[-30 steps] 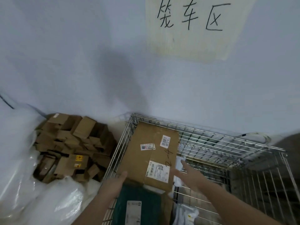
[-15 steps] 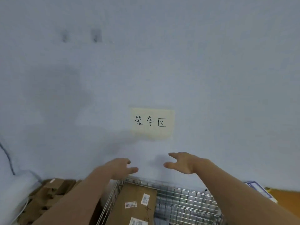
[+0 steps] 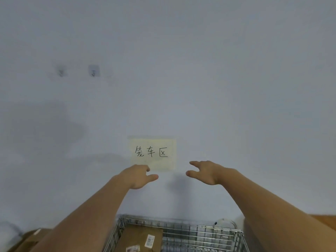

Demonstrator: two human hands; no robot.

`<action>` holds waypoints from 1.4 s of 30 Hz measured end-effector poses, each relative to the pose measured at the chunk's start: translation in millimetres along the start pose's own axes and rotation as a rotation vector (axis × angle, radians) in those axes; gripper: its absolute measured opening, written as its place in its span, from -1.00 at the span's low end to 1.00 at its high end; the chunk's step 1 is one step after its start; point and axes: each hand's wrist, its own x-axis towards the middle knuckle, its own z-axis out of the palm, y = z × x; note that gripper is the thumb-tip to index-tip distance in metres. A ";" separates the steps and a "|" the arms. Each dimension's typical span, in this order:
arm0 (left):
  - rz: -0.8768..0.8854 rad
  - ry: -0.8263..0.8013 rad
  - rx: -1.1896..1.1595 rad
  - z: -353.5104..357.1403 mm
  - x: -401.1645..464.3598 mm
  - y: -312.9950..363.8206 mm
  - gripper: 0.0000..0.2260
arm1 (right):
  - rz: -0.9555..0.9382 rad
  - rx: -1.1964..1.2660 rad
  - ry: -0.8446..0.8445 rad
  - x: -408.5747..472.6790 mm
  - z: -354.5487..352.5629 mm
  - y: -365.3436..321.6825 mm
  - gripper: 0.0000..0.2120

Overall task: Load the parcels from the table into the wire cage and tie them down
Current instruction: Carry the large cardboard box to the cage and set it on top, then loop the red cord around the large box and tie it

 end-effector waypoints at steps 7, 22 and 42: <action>0.156 -0.026 -0.017 31.3 23.1 52.5 -0.34 | 0.185 0.046 0.007 -43.0 21.6 67.0 -0.24; 0.617 -0.363 0.120 201.7 14.4 149.9 -0.38 | 0.779 0.271 -0.131 -218.6 202.7 136.6 -0.31; 0.451 -0.633 0.108 391.5 31.2 193.2 -0.52 | 0.705 0.279 -0.404 -188.4 357.5 259.9 -0.35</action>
